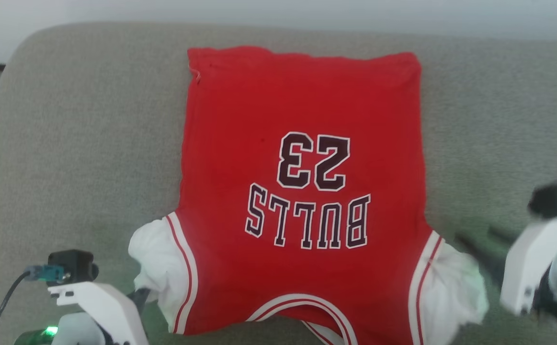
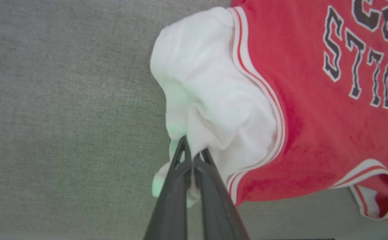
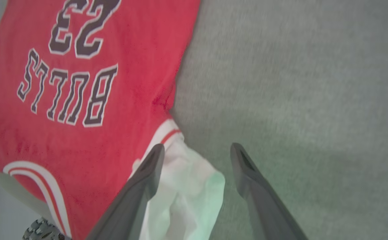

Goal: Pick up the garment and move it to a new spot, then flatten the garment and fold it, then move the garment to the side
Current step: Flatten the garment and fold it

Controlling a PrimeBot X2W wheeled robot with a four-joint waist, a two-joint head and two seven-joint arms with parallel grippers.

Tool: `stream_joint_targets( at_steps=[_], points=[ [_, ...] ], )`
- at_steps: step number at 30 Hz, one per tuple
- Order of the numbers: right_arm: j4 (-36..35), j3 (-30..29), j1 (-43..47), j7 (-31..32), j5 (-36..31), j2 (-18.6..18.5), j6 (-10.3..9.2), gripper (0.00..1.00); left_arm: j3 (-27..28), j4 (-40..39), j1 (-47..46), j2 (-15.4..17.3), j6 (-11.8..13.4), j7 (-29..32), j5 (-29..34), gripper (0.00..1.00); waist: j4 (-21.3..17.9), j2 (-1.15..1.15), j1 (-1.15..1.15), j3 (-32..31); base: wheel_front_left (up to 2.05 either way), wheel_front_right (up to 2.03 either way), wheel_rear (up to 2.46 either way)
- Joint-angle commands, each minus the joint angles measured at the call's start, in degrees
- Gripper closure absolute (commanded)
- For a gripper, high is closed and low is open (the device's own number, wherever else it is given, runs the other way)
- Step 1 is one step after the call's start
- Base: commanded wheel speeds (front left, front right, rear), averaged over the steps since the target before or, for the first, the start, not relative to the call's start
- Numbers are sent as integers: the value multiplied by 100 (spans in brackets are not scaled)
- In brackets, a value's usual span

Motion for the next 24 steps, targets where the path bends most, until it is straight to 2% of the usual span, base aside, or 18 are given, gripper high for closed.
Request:
stream_joint_targets(
  at_steps=[1,5,11,18,24],
  points=[
    [-24,-34,-255,-145,-111,18,-6,0,37,4,-106,-82,29,-69,20,100,75,0,0,118,0,0,0],
    [197,22,-1088,-559,-358,20,-6,0,-25,9,-302,-223,24,-111,81,100,227,0,0,349,0,0,0],
    [1289,181,-2668,-1020,-638,-169,-4,0,-247,100,-728,-502,-203,-168,204,100,606,0,0,730,0,0,0],
    [3250,289,-4243,-1262,-1007,-494,-4,0,-543,418,-1183,-876,-492,-181,286,100,1195,0,0,1034,0,0,0],
    [4856,230,-5109,-1095,-1502,-637,-4,0,-679,714,-1380,-1110,-715,-241,272,100,1541,0,0,1175,0,0,0]
  ],
)
